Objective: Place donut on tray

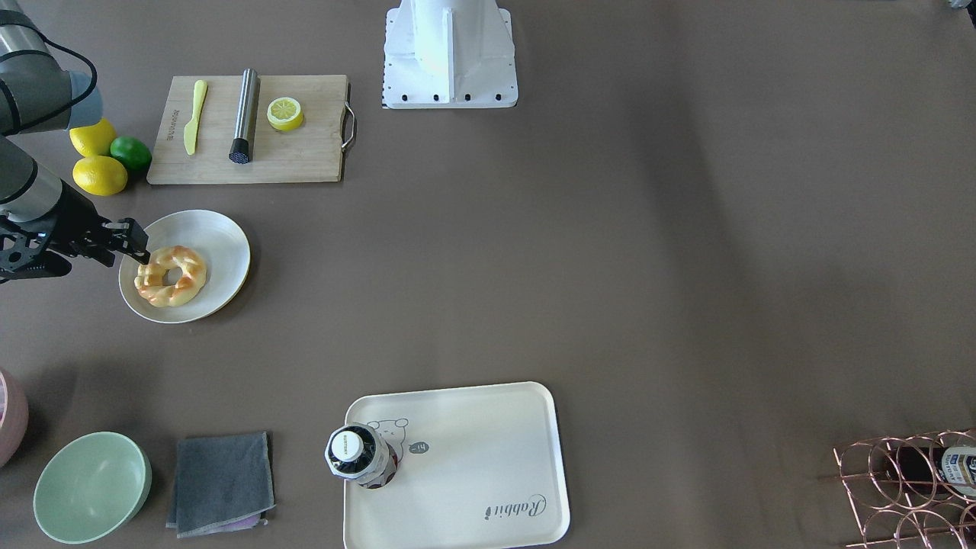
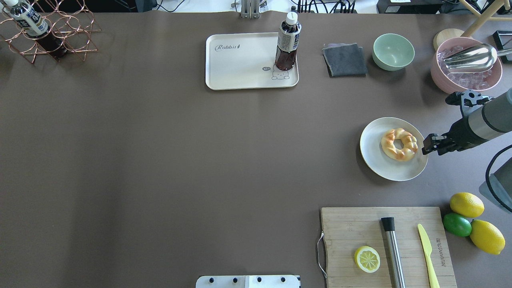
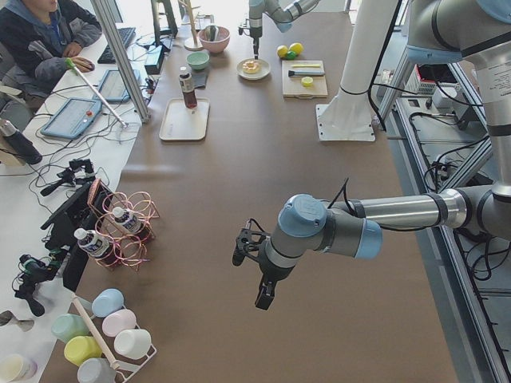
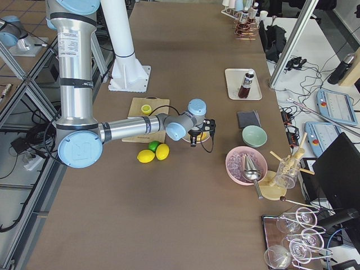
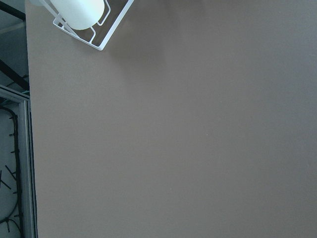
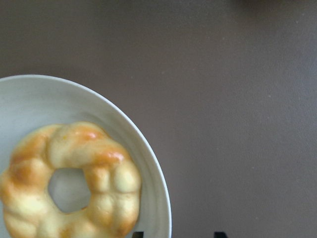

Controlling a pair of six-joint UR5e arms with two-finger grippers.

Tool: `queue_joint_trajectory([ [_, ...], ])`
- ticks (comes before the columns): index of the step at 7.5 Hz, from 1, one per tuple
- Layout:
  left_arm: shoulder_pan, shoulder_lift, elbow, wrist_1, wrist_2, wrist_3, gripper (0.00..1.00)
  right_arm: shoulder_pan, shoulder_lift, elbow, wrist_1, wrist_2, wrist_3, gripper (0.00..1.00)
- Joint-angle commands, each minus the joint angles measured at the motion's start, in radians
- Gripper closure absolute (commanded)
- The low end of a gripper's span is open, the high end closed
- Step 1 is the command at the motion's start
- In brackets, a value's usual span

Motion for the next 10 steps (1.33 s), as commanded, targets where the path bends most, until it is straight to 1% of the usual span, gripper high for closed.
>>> queue_joint_trajectory([
  [1, -0.001, -0.001, -0.002, -0.001, 0.000, 0.002, 0.03, -0.001, 0.006, -0.020, -0.001, -0.005, 0.012, 0.52],
  [4, -0.003, 0.000, 0.000, -0.015, 0.000, 0.003, 0.03, -0.003, 0.030, -0.028, -0.001, -0.005, 0.023, 0.53],
  [5, -0.003, 0.000, -0.002, -0.015, 0.000, 0.003, 0.03, -0.004, 0.036, -0.028, -0.001, -0.005, 0.026, 0.60],
  [6, -0.006, 0.000, -0.002, -0.015, 0.000, 0.005, 0.03, -0.004, 0.035, -0.026, -0.001, -0.005, 0.041, 0.78],
  [7, -0.007, 0.000, -0.003, -0.017, 0.000, 0.005, 0.03, -0.004, 0.035, -0.026, -0.001, -0.005, 0.067, 0.98],
  [8, -0.009, 0.000, -0.002, -0.023, 0.000, 0.005, 0.03, -0.004, 0.036, -0.022, 0.001, -0.004, 0.090, 1.00],
  [10, -0.009, 0.000, -0.005, -0.024, -0.002, 0.005, 0.03, -0.001, 0.033, 0.002, 0.001, 0.001, 0.094, 1.00],
])
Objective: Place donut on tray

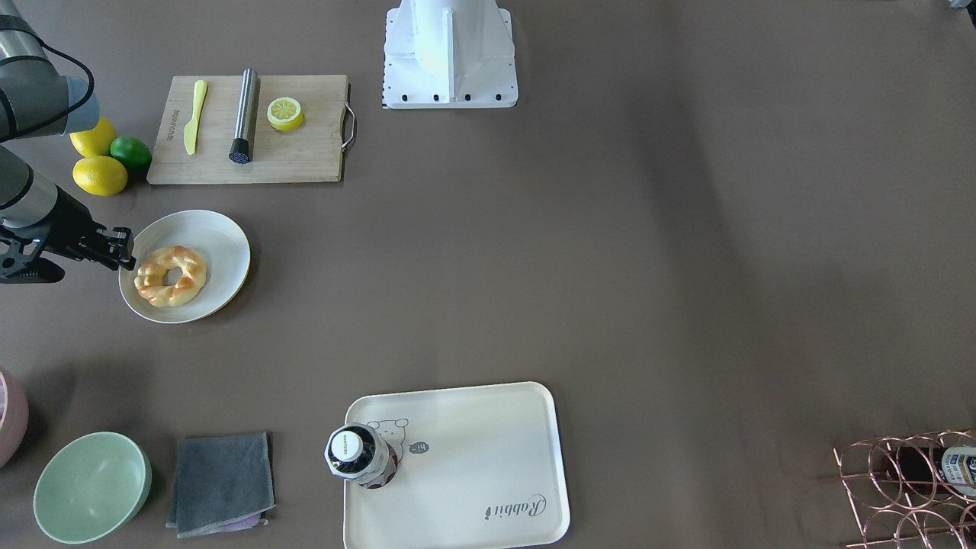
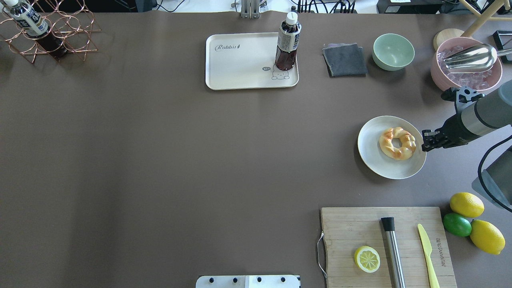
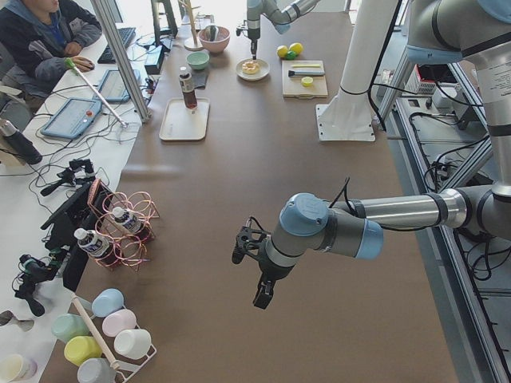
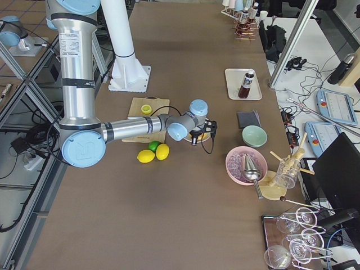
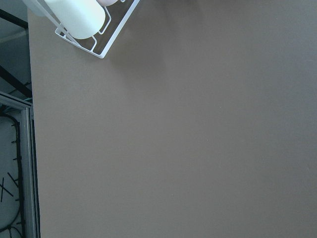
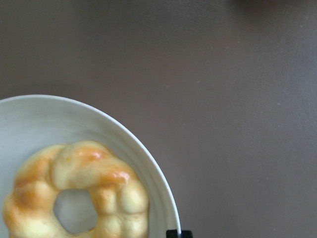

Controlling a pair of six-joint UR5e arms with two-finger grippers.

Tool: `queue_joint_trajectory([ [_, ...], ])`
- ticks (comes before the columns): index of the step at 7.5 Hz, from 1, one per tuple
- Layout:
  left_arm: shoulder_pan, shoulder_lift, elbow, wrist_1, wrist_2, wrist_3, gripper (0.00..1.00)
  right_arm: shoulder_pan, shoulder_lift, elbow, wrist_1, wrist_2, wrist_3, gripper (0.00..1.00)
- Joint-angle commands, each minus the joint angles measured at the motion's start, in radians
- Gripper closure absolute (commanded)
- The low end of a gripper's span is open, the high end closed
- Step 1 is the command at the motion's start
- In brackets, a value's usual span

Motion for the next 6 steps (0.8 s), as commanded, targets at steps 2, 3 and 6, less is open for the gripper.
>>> queue_joint_trajectory([
  [2, -0.001, -0.009, -0.016, -0.001, -0.081, -0.065, 0.03, 0.009, -0.003, 0.097, -0.001, 0.029, 0.035, 1.00],
  [3, 0.012, -0.026, -0.022, -0.004, -0.142, -0.159, 0.03, 0.015, 0.004, 0.149, -0.001, 0.052, 0.073, 1.00],
  [6, 0.272, -0.186, -0.068, 0.006, -0.173, -0.384, 0.03, 0.012, 0.085, 0.220, -0.015, 0.071, 0.139, 1.00],
])
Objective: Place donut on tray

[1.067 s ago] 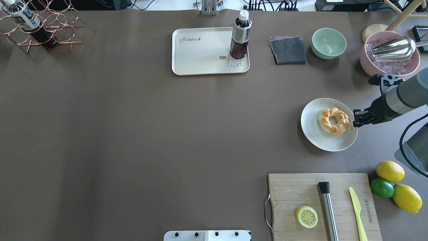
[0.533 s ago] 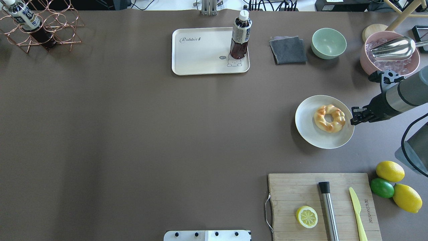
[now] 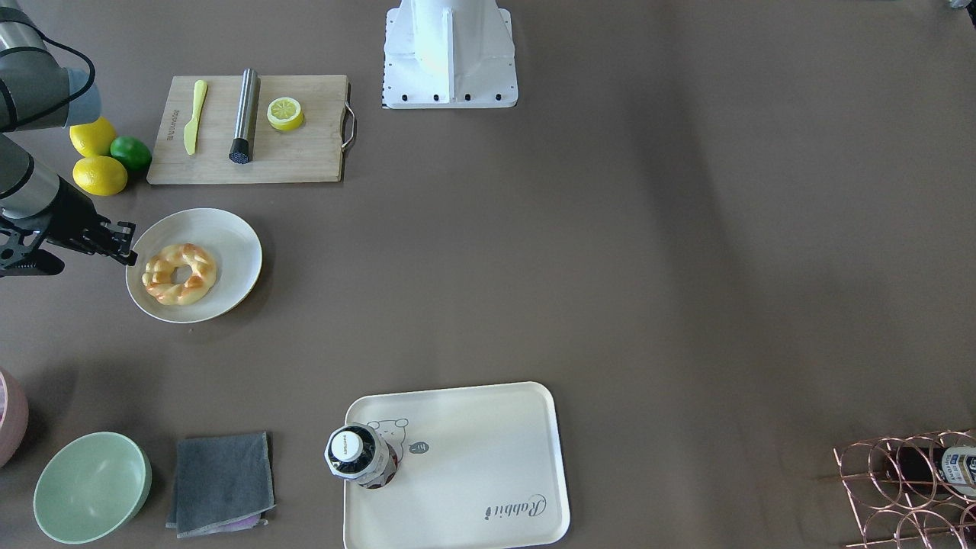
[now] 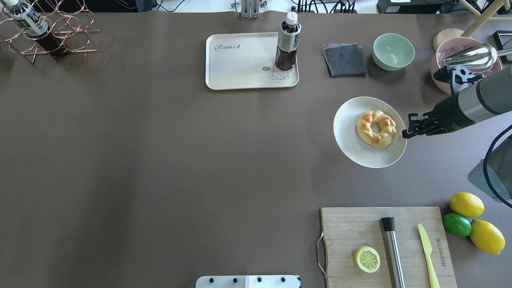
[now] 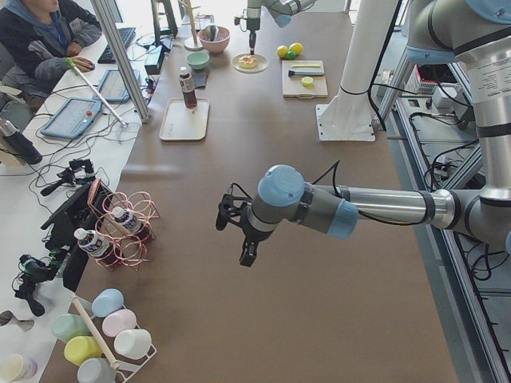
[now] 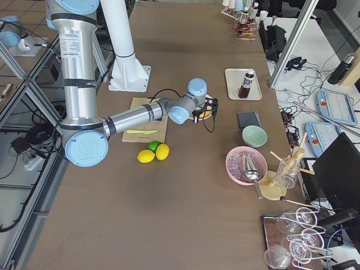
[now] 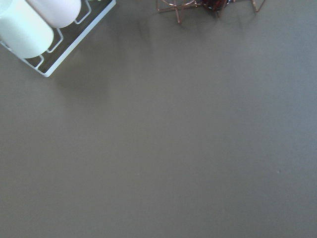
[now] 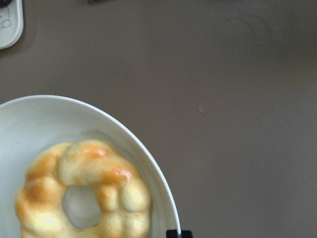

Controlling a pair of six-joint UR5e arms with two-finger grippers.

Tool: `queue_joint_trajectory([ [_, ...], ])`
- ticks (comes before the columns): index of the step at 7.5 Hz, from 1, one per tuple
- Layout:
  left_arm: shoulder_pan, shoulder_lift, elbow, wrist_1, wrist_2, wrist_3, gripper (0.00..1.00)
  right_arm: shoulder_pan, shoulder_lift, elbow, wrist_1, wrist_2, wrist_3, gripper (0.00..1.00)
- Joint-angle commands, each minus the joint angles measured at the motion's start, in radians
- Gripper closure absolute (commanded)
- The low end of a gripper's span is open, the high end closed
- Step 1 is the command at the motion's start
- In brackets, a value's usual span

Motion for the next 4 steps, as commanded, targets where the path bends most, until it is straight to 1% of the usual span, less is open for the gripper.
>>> queue_joint_trajectory([
  [1, 0.286, -0.211, -0.019, 0.002, -0.028, -0.326, 0.03, -0.037, 0.073, 0.066, -0.030, -0.006, 0.104, 1.00],
  [2, 0.373, -0.295, -0.022, 0.004, -0.028, -0.448, 0.04, -0.077, 0.132, 0.094, -0.103, -0.035, 0.168, 1.00],
  [3, 0.462, -0.400, -0.022, 0.004, -0.028, -0.591, 0.04, -0.135, 0.207, 0.128, -0.224, -0.125, 0.181, 1.00],
  [4, 0.541, -0.505, -0.018, 0.005, -0.023, -0.764, 0.04, -0.173, 0.296, 0.149, -0.362, -0.182, 0.183, 1.00],
])
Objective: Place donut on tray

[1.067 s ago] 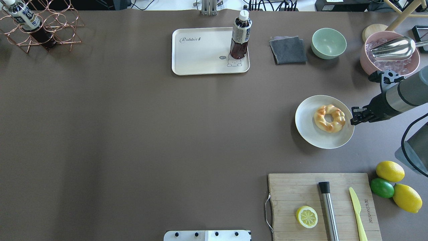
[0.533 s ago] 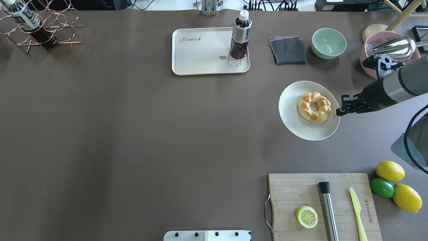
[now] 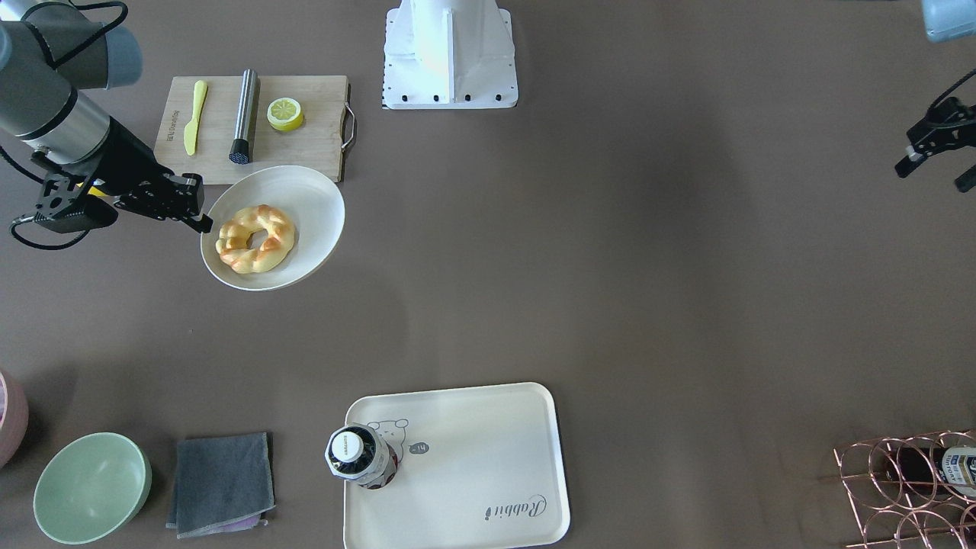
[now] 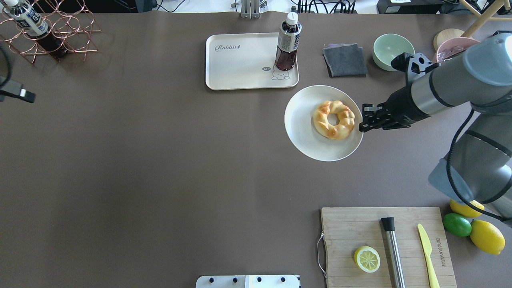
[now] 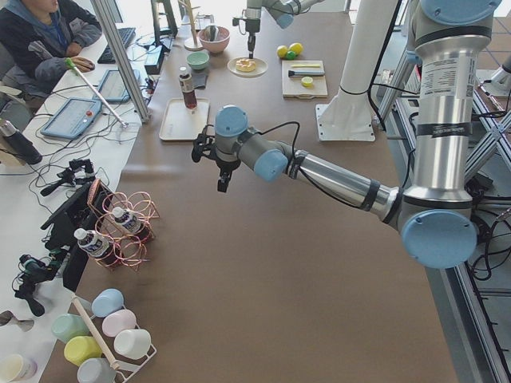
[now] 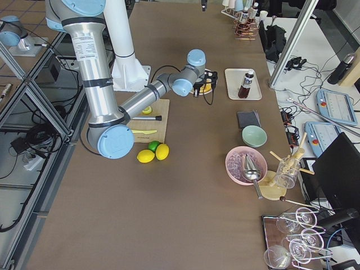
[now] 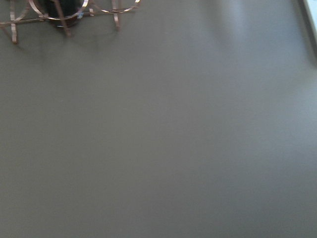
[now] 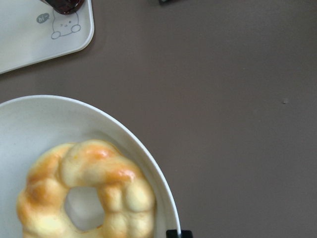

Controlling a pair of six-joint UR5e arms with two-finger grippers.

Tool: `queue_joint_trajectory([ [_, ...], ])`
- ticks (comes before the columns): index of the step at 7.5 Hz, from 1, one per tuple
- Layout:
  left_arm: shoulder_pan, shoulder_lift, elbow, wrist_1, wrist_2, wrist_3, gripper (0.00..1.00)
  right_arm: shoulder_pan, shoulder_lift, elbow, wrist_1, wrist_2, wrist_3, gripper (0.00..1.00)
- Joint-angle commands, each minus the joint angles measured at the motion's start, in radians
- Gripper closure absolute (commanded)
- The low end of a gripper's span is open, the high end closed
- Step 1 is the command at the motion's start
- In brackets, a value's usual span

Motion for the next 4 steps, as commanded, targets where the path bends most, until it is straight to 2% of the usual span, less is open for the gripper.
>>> queue_joint_trajectory([
  [1, 0.225, -0.255, 0.011, 0.002, 0.011, -0.428, 0.04, -0.116, 0.223, 0.051, -0.298, -0.120, 0.075, 1.00],
  [2, 0.296, -0.335, 0.017, 0.003, 0.019, -0.551, 0.04, -0.160, 0.277, 0.051, -0.349, -0.147, 0.127, 1.00],
  [4, 0.432, -0.441, 0.031, 0.003, 0.157, -0.721, 0.05, -0.185, 0.299, 0.052, -0.369, -0.157, 0.141, 1.00],
])
